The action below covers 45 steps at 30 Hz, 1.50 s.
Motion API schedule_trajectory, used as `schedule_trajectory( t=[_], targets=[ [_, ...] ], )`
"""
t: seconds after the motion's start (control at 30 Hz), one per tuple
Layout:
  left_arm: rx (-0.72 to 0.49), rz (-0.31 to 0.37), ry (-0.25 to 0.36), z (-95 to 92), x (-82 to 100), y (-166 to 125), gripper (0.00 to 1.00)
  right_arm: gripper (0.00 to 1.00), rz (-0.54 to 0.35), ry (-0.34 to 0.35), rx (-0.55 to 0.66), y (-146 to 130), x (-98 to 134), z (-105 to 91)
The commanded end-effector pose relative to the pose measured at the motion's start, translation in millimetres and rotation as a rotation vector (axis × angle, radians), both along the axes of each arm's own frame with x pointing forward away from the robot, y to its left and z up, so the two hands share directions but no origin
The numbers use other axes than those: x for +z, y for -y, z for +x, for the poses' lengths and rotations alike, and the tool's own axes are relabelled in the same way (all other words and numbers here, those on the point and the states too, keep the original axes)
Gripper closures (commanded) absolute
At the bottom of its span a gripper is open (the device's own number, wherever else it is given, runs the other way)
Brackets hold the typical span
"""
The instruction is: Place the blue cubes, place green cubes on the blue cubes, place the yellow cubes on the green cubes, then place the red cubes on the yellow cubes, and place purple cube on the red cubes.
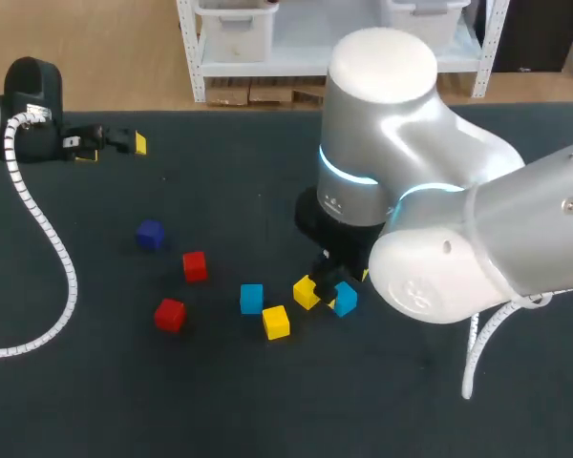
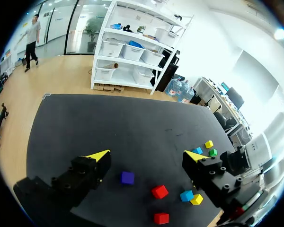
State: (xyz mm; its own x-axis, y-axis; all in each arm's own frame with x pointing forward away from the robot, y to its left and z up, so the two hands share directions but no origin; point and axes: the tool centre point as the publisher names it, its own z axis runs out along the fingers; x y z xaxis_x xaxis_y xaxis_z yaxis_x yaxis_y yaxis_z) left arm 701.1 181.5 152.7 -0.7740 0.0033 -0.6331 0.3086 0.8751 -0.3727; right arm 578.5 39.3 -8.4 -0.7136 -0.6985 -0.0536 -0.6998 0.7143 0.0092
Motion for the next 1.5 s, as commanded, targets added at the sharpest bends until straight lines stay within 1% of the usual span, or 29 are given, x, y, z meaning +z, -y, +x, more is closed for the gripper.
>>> schedule_trajectory(
  t=[0.03, 0.1, 0.23, 0.3, 0.37, 0.43, 0.5, 0.57, 0.6, 0.63, 0.73, 0.83, 0.9, 1.0, 1.03, 1.1, 1.17, 1.23, 1.43, 1.5],
  targets=[
    [-0.006, -0.010, 0.007, -1.0, -1.7, -2.3, 0.00, 0.84, -0.008, -0.006, -0.004, -0.6, -0.4, -3.3],
    [-0.006, -0.010, 0.007, -1.0, -1.7, -2.3, 0.00, 1.00, -0.007, -0.013, -0.006, 0.5, 0.2, -4.5],
    [-0.006, -0.010, 0.007, -1.0, -1.7, -2.3, 0.00, 1.00, -0.008, -0.018, 0.002, 1.5, 1.0, -4.6],
    [-0.006, -0.010, 0.007, -1.0, -1.7, -2.3, 0.00, 1.00, 0.000, -0.022, 0.039, 0.7, 3.8, -4.0],
    [-0.006, -0.010, 0.007, -1.0, -1.7, -2.3, 0.00, 1.00, -0.003, -0.036, 0.103, -0.2, 9.0, -4.0],
    [-0.006, -0.010, 0.007, -1.0, -1.7, -2.3, 0.00, 1.00, -0.033, -0.052, 0.210, -0.8, 13.7, -4.0],
    [-0.006, -0.010, 0.007, -1.0, -1.7, -2.3, 0.00, 1.00, 0.020, -0.064, 0.267, -0.4, 25.8, -2.4],
    [-0.006, -0.010, 0.007, -1.0, -1.7, -2.3, 0.00, 1.00, 0.025, -0.040, 0.339, 1.2, 37.3, 1.9],
    [-0.006, -0.010, 0.007, -1.0, -1.7, -2.3, 0.00, 1.00, 0.042, -0.037, 0.340, 2.1, 43.7, 6.6],
    [-0.006, -0.010, 0.007, -1.0, -1.7, -2.3, 0.00, 1.00, 0.042, -0.012, 0.373, 2.6, 50.0, 10.5],
    [-0.006, -0.010, 0.007, -1.0, -1.7, -2.3, 0.00, 1.00, 0.042, 0.009, 0.406, 2.7, 64.6, 24.5],
    [-0.006, -0.010, 0.007, -1.0, -1.7, -2.3, 0.00, 1.00, 0.057, 0.026, 0.411, 2.5, 75.5, 41.6],
    [-0.006, -0.010, 0.007, -1.0, -1.7, -2.3, 0.00, 1.00, 0.091, 0.017, 0.409, 1.8, 80.7, 52.7],
    [-0.006, -0.010, 0.007, -1.0, -1.7, -2.3, 0.00, 1.00, 0.087, 0.025, 0.423, 0.1, 77.6, 66.0],
    [-0.006, -0.010, 0.007, -1.0, -1.7, -2.3, 0.00, 1.00, 0.088, 0.023, 0.445, -0.9, 76.9, 67.7],
    [-0.006, -0.010, 0.007, -1.0, -1.7, -2.3, 0.00, 1.00, 0.102, 0.012, 0.476, -4.4, 76.1, 68.7],
    [-0.006, -0.010, 0.007, -1.0, -1.7, -2.3, 0.00, 1.00, 0.097, 0.021, 0.517, -9.2, 74.9, 67.8],
    [-0.006, -0.010, 0.007, -1.0, -1.7, -2.3, 0.00, 1.00, 0.096, 0.015, 0.548, -14.2, 72.6, 66.4],
    [-0.006, -0.010, 0.007, -1.0, -1.7, -2.3, 0.00, 1.00, 0.079, 0.009, 0.672, -24.1, 58.5, 65.9],
    [-0.006, -0.010, 0.007, -1.0, -1.7, -2.3, 0.00, 1.00, 0.067, 0.011, 0.692, -24.3, 52.8, 68.4]
  ],
)
